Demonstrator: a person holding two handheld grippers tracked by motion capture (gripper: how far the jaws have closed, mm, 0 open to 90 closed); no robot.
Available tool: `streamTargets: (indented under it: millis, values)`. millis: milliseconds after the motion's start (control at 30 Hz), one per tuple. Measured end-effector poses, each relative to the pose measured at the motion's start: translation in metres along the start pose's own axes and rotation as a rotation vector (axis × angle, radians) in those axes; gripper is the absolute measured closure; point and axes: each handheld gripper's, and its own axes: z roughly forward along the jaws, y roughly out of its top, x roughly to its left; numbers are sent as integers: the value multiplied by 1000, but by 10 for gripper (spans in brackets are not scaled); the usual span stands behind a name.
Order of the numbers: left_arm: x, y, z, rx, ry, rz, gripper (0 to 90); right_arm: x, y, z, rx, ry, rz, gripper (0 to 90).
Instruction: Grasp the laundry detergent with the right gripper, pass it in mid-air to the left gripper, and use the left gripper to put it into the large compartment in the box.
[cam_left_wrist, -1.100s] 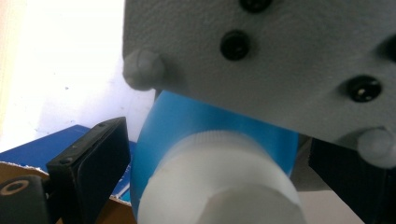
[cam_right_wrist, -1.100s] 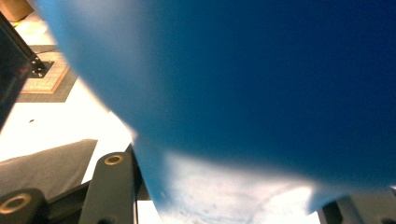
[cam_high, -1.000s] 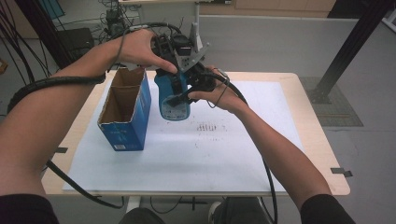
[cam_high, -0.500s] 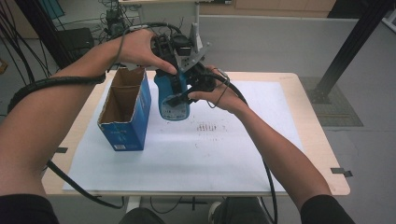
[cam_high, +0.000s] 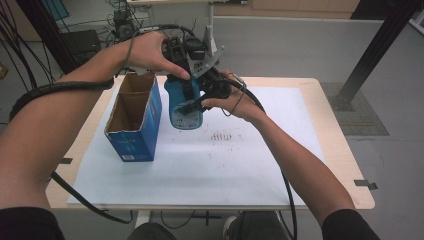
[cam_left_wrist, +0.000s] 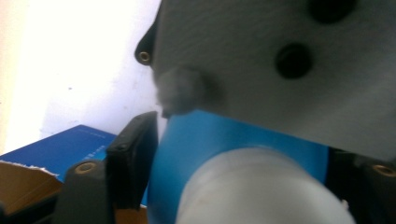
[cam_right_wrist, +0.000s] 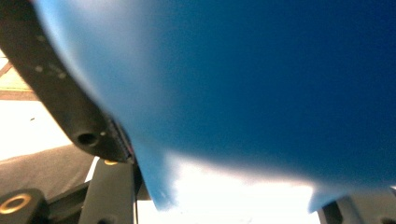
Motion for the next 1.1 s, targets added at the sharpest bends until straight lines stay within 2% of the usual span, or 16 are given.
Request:
streamTargets:
  millis: [467, 1100]
  values:
    - [-1, 0, 1, 12, -3, 19, 335, 1, -1, 0, -1, 2, -3, 438]
    - [-2, 0, 1, 14, 1, 24, 339, 2, -2, 1, -1, 3, -5, 436]
